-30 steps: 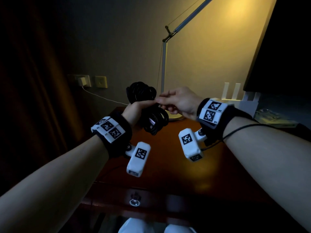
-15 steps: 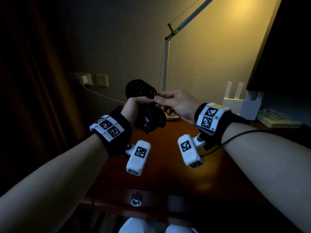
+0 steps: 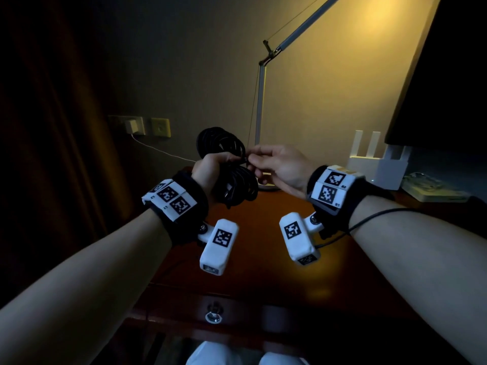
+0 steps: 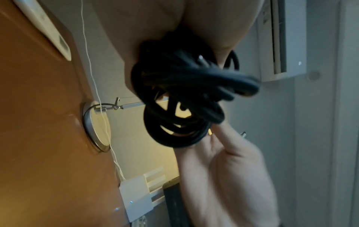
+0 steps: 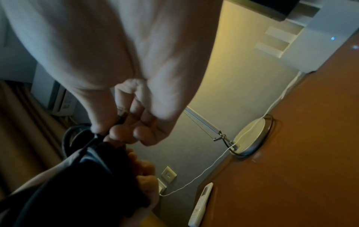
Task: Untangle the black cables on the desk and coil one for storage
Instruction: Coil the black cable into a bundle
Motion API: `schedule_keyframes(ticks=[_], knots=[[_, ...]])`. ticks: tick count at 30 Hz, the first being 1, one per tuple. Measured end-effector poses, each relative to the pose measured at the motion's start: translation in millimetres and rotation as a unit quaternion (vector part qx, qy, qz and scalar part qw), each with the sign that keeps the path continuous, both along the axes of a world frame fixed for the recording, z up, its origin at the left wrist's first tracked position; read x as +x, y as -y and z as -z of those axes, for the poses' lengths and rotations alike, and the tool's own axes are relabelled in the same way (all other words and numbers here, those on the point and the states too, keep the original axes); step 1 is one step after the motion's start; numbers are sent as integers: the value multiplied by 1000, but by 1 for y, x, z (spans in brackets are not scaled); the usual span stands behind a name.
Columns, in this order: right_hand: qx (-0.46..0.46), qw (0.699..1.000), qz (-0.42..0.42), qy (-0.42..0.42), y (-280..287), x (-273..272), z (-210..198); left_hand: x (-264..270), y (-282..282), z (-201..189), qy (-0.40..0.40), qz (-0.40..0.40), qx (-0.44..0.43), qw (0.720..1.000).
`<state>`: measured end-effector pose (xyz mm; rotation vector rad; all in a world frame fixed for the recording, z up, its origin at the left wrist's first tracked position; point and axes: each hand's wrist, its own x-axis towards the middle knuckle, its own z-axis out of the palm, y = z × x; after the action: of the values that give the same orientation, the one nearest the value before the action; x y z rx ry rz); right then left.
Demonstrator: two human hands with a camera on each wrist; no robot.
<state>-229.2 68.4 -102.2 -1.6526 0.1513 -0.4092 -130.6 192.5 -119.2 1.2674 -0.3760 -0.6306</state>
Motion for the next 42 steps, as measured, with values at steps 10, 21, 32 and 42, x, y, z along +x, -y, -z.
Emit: schedule_keyframes(ticks=[10,21,32,42], knots=[[-59,998,13,19,6,0,5,-9,-2,-6,-9,102,-3,995],[-40,999,-19,-3,9,-2,1,-18,-4,-8,16,183,-39,982],[25,998,27,41,14,-3,5,-23,0,-6,40,183,-84,979],[-118,973,173,98,11,-1,3,-15,5,-4,30,169,-73,982]])
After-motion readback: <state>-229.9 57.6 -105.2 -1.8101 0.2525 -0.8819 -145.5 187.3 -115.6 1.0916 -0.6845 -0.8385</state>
